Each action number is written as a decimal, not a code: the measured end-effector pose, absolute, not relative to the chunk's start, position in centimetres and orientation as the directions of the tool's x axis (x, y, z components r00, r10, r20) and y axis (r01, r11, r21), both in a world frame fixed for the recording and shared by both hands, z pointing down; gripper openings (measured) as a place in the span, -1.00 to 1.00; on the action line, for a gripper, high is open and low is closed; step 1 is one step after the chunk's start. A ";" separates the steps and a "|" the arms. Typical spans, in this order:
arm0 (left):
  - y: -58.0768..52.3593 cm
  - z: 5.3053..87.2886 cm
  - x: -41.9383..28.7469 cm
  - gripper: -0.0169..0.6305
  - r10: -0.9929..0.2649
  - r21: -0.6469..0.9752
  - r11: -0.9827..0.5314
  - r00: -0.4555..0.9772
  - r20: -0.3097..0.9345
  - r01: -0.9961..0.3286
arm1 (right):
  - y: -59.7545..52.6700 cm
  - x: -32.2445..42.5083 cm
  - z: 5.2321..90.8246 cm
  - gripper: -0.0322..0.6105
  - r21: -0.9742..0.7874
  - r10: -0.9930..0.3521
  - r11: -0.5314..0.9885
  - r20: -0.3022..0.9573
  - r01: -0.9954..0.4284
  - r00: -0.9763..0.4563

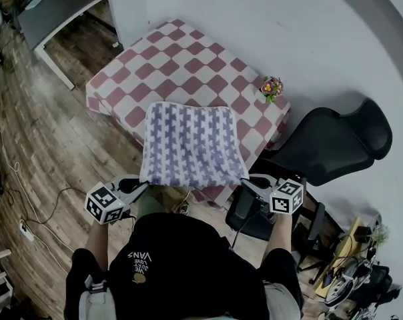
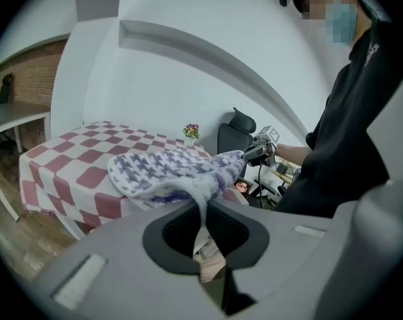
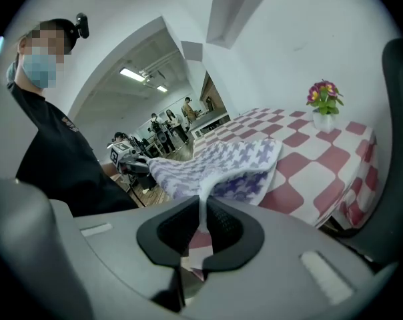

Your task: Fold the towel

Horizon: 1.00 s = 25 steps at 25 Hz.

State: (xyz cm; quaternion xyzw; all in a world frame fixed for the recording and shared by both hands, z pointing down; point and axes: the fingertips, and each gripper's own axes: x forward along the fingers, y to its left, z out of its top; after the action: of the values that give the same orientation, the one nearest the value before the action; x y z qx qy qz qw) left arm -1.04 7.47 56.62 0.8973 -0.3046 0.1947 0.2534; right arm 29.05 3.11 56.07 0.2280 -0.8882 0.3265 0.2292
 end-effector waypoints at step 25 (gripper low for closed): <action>-14.0 59.0 -4.7 -0.87 -0.289 0.704 -0.465 0.844 0.453 -0.537 | -16.3 26.0 58.2 -0.80 -0.832 -0.367 0.126 0.466 -0.540 -0.805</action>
State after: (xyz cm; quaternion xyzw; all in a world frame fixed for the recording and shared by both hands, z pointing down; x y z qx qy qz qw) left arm -4.67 -14.04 58.96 0.8448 -0.2444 0.1360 0.4561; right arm 25.99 -16.31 58.23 0.3036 -0.7469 0.5870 0.0734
